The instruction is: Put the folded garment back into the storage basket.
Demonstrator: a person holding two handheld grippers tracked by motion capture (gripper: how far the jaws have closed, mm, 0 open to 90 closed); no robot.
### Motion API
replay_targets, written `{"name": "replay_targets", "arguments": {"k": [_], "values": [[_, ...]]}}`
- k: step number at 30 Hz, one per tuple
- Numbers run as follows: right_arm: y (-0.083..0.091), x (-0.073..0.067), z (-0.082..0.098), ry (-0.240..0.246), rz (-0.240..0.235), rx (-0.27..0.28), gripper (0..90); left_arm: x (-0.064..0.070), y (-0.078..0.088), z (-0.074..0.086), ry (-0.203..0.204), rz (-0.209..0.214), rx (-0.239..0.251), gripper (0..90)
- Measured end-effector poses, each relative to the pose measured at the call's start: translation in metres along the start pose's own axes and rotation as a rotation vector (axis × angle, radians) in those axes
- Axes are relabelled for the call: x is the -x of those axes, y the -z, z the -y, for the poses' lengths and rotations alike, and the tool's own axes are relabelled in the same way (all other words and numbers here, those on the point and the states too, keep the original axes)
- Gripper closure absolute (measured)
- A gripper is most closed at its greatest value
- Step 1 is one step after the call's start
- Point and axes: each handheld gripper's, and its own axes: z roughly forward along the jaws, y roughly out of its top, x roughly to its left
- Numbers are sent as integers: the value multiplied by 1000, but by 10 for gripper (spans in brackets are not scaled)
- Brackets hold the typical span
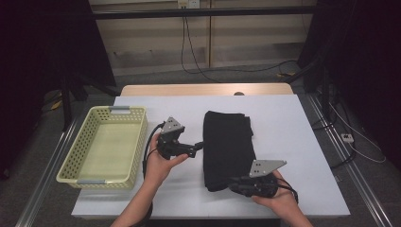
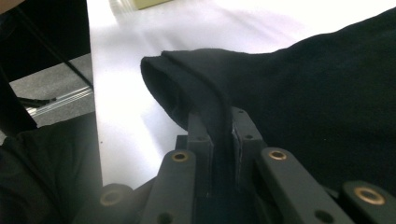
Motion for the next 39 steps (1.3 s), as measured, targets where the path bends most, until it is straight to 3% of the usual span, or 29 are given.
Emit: {"name": "replay_targets", "arguments": {"k": [7, 11, 16, 22, 23, 27, 30, 36, 38, 39], "values": [[-2, -2, 0, 5, -25, 0, 809, -12, -20, -4, 44, 4, -25, 93], [-4, -2, 1, 2, -34, 9, 808, -21, -38, -6, 47, -10, -74, 134], [-4, 0, 1, 0, -55, 11, 808, -30, -57, -10, 38, -40, -86, 174], [-4, -1, 4, 6, -86, 10, 807, -39, -80, -13, 59, -35, -116, 224], [-4, -1, 4, 2, -101, 11, 807, -40, -85, -14, 40, -44, -130, 236], [-4, -6, 4, 20, -119, 9, 807, -47, -107, -15, 59, -74, -160, 260], [-3, -8, 3, 21, -125, 17, 806, -47, -118, -13, 50, -66, -181, 350], [-2, -8, 6, 15, -115, 19, 805, -43, -132, -8, 37, -82, -222, 364], [-1, -9, 7, 18, -104, 16, 805, -39, -133, -7, 35, -97, -211, 383], [-1, -11, 7, 17, -97, 15, 804, -35, -133, -8, 43, -80, -216, 473]]}}
